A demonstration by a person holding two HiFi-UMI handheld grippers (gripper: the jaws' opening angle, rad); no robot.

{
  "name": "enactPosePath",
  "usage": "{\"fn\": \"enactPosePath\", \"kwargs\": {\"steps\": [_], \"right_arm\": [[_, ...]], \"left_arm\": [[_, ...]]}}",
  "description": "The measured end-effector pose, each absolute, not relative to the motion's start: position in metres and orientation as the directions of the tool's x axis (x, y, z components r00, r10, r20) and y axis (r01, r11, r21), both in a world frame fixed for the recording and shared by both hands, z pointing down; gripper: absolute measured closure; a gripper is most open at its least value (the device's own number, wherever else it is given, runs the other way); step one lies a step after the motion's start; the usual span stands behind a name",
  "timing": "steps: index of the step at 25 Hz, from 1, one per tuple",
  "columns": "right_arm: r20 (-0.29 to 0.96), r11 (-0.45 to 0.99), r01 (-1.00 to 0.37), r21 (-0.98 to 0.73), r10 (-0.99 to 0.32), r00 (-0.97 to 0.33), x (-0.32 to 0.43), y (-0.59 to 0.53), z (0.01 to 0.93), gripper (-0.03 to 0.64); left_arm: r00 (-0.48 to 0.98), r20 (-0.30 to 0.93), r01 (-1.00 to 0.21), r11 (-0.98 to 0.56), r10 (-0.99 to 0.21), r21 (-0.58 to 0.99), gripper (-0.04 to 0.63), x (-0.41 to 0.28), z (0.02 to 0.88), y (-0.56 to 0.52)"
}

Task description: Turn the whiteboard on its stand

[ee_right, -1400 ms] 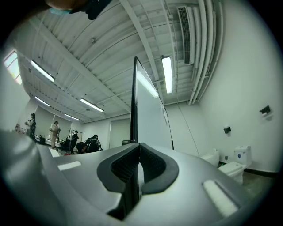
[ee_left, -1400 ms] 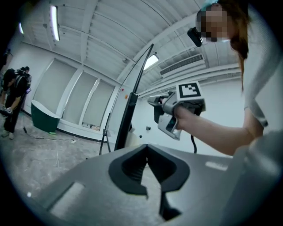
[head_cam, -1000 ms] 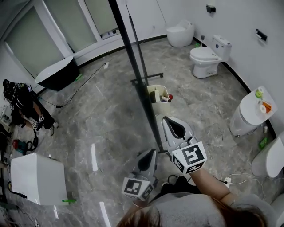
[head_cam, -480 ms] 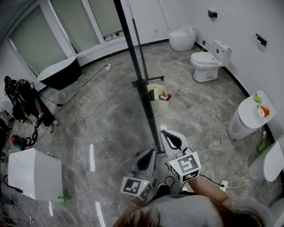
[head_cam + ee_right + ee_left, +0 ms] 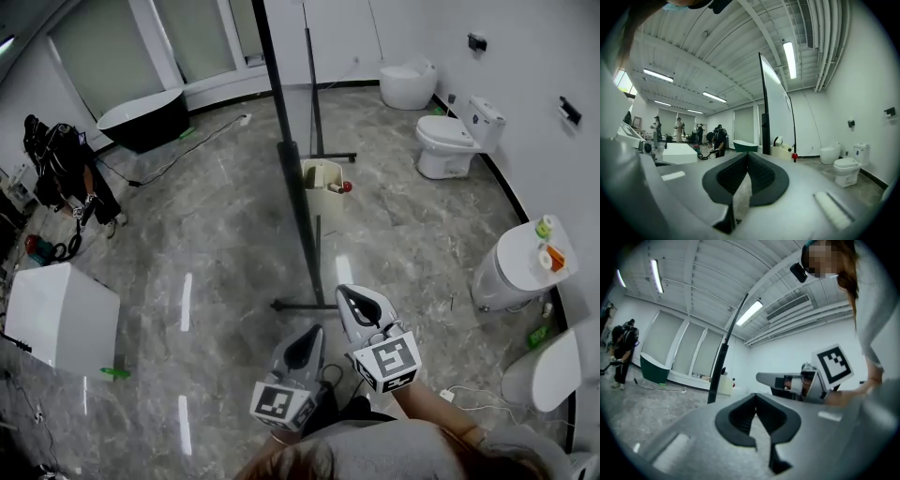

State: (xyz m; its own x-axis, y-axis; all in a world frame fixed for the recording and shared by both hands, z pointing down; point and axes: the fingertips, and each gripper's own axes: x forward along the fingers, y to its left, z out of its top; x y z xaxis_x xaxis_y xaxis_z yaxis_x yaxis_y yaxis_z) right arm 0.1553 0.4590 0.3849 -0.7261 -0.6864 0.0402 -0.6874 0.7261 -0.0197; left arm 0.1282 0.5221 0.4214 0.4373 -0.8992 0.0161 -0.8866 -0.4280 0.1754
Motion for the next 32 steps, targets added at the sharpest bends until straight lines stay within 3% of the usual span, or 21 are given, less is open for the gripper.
{"fn": "enactPosePath", "kwargs": {"steps": [11,32], "right_arm": [[-0.025,0.708,-0.707,0.003,-0.706,-0.707,0.156,0.483,0.373,0.614],[-0.027,0.714,-0.7,0.015,-0.7,-0.714,0.133,0.491,0.368,0.614]], "left_arm": [[0.456,-0.018,-0.881,-0.454,-0.89,0.136,0.594,0.124,0.411,0.529],[0.472,-0.007,-0.874,-0.469,-0.881,0.125,0.594,0.107,0.41,0.534]]}}
